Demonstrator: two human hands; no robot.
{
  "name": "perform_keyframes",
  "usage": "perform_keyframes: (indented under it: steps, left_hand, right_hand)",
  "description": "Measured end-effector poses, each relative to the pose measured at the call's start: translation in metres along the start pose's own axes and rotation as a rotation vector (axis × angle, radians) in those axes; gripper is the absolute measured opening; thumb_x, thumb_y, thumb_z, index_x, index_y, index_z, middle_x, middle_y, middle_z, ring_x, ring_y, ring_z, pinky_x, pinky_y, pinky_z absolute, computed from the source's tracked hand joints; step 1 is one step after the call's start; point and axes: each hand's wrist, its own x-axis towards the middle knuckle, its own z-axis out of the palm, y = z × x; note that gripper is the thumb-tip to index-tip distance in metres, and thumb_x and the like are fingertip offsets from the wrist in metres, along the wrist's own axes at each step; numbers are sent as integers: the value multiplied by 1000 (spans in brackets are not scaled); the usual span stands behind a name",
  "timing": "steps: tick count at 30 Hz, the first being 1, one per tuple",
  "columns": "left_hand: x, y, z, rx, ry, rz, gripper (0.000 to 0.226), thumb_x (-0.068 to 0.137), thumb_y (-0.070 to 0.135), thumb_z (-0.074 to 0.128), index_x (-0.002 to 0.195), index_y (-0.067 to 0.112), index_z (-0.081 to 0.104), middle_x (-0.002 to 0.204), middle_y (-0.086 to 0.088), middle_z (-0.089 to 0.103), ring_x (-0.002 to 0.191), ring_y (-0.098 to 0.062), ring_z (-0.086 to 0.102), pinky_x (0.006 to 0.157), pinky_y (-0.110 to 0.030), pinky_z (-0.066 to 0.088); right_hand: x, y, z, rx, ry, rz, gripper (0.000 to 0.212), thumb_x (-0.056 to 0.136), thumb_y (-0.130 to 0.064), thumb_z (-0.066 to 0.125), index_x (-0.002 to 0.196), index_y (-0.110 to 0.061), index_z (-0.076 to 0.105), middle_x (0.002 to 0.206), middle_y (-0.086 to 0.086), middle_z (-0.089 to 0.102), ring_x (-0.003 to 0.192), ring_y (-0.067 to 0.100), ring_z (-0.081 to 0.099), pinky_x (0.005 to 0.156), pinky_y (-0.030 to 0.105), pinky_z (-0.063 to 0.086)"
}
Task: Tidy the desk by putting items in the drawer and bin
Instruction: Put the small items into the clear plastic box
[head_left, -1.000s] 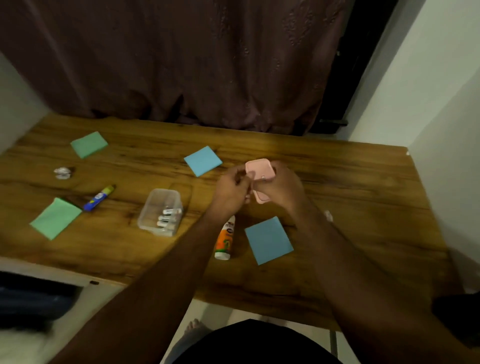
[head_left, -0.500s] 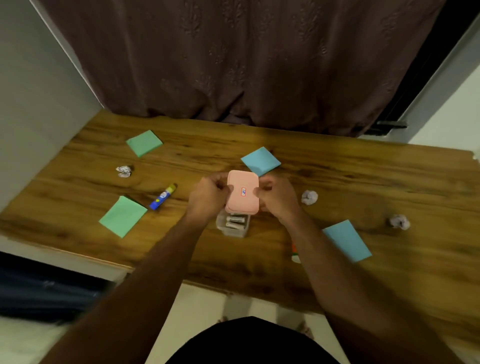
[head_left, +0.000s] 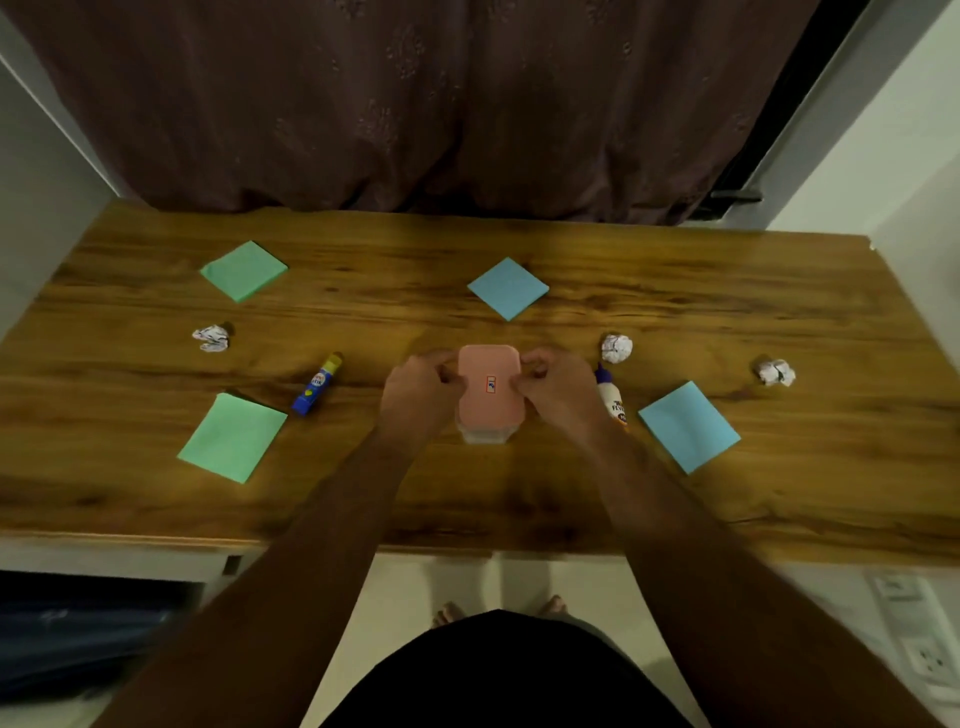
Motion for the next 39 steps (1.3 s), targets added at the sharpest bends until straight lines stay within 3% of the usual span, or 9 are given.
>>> perform_keyframes:
  steps: [5,10,13,17,21,25,29,36,39]
  left_hand:
    - [-1,-6,0,-21,-33,13,41,91,20,58,132,27,57,106,2,68,69,-3,55,51,-14,37]
    - [1,-9,1,-29,-49,12,41,91,23,60,132,26,56,109,0,68,81,-10,59,62,-22,45]
    - [2,-8,3,-50,-37,-22,44,90,24,61,133,22,53,113,0,67,89,-10,58,69,-25,45]
    - [6,-1,5,-132,-6,-133,47,95,34,52,138,15,47,116,-3,64,89,-12,53,71,-27,39]
    - [9,10,18,-185,71,-194,51,100,50,34,124,10,54,107,-11,66,92,-23,61,69,-29,41]
    - [9,13,30,-177,121,-253,53,102,48,25,118,9,57,111,-15,64,103,-31,61,72,-30,36]
    - [9,9,37,-161,173,-229,49,103,45,26,117,11,59,106,-11,66,93,-24,60,69,-28,34]
    - [16,1,45,-262,230,-261,43,101,44,36,105,12,64,95,-6,66,82,-19,56,68,-27,34]
    - [17,-1,48,-259,250,-260,43,101,45,37,99,11,64,83,0,61,76,-18,55,62,-24,32]
  right_hand:
    - [-3,3,3,-17,-8,7,36,88,-17,68,124,-13,63,121,4,66,101,16,64,89,38,55]
    - [-2,5,6,4,14,12,38,88,-16,69,125,-13,61,122,6,65,95,8,57,83,30,53]
    - [2,8,9,53,-16,55,41,87,-19,69,126,-15,59,122,4,64,97,11,62,83,35,56]
    - [6,3,15,132,45,113,40,92,-36,59,126,-16,56,116,4,65,99,20,64,83,41,56]
    - [12,-6,27,139,97,167,47,96,-53,42,120,-15,58,111,5,64,100,22,60,88,42,51]
    - [14,-6,40,43,125,149,46,102,-47,30,113,-12,59,99,4,60,88,17,53,75,32,39]
    - [13,-2,48,-5,175,135,45,103,-44,30,108,-11,59,91,3,57,84,17,52,71,29,35]
    - [18,4,52,85,170,152,41,102,-47,32,108,-16,60,90,2,60,87,20,60,72,33,47]
    - [21,7,53,161,161,171,41,101,-48,35,112,-18,60,92,1,62,83,18,60,59,25,40]
